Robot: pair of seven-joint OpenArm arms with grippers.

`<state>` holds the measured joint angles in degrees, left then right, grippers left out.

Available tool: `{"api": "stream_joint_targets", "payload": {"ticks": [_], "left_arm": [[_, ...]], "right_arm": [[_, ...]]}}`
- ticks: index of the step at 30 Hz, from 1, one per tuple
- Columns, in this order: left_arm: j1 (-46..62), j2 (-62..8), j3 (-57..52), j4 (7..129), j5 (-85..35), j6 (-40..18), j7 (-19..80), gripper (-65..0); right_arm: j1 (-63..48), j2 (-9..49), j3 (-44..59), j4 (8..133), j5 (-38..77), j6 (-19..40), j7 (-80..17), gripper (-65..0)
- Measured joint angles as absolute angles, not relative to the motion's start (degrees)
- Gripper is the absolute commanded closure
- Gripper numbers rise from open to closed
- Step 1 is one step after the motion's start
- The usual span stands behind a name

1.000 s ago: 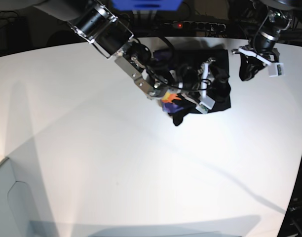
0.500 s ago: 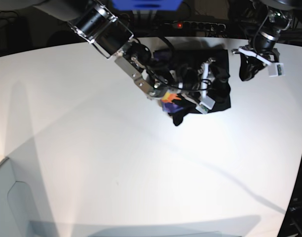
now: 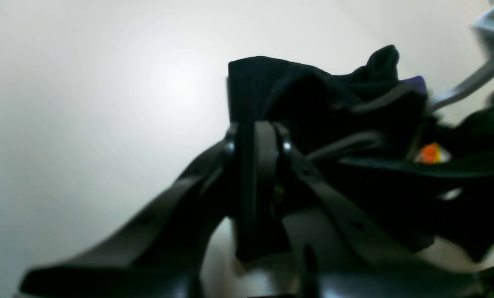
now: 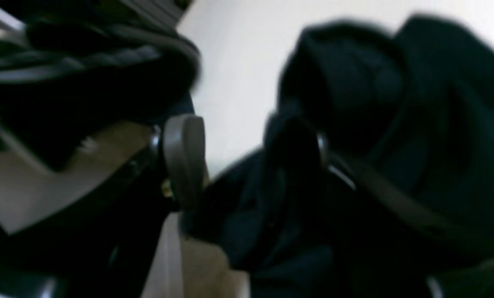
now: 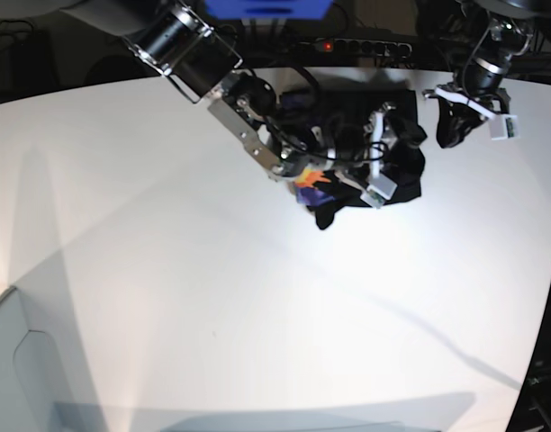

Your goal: Fold the T-shirt properly

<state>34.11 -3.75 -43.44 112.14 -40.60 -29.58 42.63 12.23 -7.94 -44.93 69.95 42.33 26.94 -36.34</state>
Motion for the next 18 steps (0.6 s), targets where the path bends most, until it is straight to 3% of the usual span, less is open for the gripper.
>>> {"api": "stream_joint_targets", "payload": {"ticks": [13, 18], "left_arm": [[34.11, -3.62, -43.51, 112.14, -40.77, -29.61, 42.61, -6.3], [33.78, -0.43, -52.40, 112.84, -45.21, -29.91, 42.00, -6.3]], "right_arm": [[9.56, -7.90, -45.06, 83.77, 42.22, 26.96, -36.84, -34.0], [9.08, 2.37, -40.29, 90.50, 42.17, 26.74, -36.12, -34.0]]}}
